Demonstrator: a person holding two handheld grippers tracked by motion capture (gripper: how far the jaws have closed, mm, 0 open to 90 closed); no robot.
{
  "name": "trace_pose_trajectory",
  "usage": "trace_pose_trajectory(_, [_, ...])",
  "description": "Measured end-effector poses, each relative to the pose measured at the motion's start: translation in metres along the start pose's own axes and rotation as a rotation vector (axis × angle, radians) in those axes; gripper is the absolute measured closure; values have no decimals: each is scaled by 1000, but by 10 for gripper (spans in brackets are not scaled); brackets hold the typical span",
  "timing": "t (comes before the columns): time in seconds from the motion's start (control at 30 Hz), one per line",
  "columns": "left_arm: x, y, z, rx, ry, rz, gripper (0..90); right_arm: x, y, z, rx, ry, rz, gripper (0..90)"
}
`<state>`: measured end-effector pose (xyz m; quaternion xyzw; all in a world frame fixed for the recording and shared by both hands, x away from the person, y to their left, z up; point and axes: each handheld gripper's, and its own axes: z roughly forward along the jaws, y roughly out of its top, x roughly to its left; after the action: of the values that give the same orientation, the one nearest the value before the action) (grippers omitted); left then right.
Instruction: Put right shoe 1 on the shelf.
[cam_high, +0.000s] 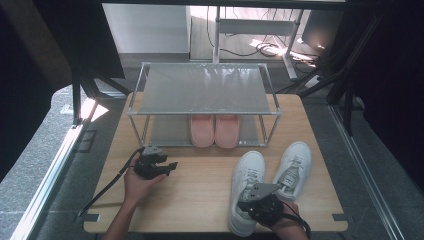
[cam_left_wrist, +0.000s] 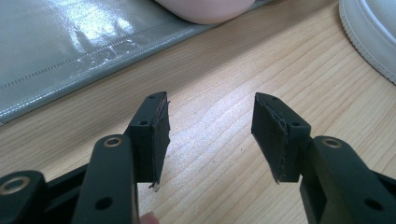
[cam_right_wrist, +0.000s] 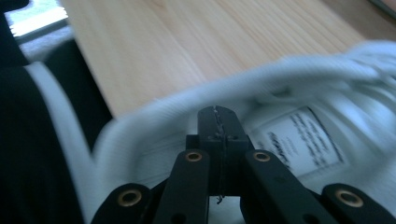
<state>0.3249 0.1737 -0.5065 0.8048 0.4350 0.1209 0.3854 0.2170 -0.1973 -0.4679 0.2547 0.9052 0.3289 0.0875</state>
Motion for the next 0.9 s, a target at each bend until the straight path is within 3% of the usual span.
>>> trace_pose_trajectory(0.07, [0,0,1,2,-1,0,475,-2,-1,-4,-29,11,14,900])
trace_pose_trajectory(0.17, [0,0,0,-1,-3,-1,475,-7,0,-17,-77,-10,26,900])
trace_pose_trajectory(0.27, [0,0,0,-3,-2,-2,475,-21,4,-34,-106,-72,51,900])
trace_pose_trajectory(0.33, [0,0,0,-3,-2,-2,475,-35,7,-42,-127,-80,78,900])
trace_pose_trajectory(0.4, [1,0,0,-3,-2,-1,475,-50,11,-45,-111,-142,89,900])
trace_pose_trajectory(0.5, [1,0,0,-1,-1,2,476,-75,16,-45,-103,-167,130,900])
trace_pose_trajectory(0.67, [1,0,1,-1,-1,1,475,-116,20,-32,-41,-201,192,900])
trace_pose_trajectory(0.9, [1,0,2,2,-2,3,475,-144,28,-12,58,-204,203,900])
